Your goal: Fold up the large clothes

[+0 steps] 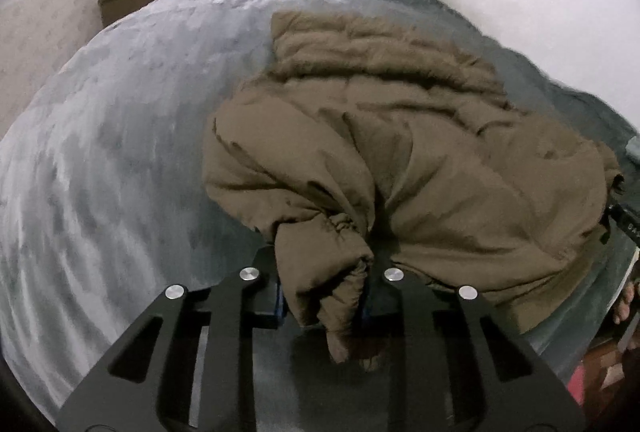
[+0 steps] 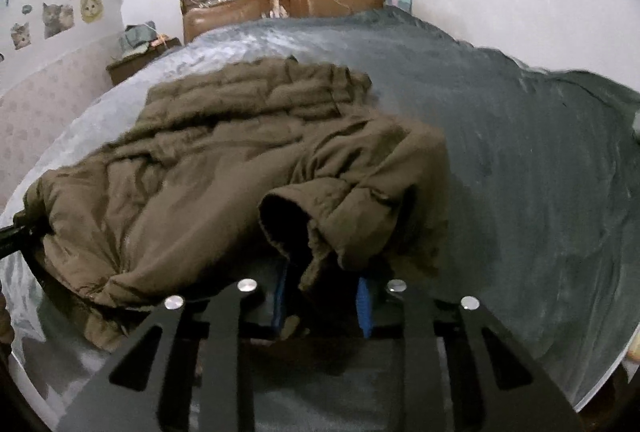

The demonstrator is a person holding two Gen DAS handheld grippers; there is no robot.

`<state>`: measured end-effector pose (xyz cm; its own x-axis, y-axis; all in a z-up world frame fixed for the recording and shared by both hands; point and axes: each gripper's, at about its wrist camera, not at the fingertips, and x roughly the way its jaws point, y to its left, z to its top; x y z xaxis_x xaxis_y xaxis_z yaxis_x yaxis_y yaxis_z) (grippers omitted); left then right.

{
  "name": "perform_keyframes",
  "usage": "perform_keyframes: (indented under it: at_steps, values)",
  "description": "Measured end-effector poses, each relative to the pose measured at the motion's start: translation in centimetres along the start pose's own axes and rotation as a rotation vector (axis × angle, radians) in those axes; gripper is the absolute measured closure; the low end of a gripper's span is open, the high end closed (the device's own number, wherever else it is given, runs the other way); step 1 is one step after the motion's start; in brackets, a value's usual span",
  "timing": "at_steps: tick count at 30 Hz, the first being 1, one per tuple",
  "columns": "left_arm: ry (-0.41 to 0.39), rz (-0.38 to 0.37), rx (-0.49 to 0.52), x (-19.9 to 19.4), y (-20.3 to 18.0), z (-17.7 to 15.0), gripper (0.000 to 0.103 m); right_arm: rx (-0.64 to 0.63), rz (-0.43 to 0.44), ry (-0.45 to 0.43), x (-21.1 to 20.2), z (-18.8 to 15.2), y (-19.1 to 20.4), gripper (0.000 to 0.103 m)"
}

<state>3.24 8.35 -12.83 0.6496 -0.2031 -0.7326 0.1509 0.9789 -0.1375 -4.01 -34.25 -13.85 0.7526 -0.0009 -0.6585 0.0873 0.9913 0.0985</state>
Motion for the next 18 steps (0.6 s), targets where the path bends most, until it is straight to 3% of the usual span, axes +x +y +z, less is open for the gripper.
perform_keyframes:
  at_steps: [8, 18]
  values:
    - [-0.091, -0.072, -0.02, -0.9, 0.1, 6.4, 0.08, -0.011, 0.035, -0.097, -0.9, 5.8, -0.4, 0.077]
    - [-0.131, -0.094, 0.023, -0.7, -0.4, 12.9, 0.08, -0.025, 0.022, -0.118, 0.6, 11.4, -0.3, 0.078]
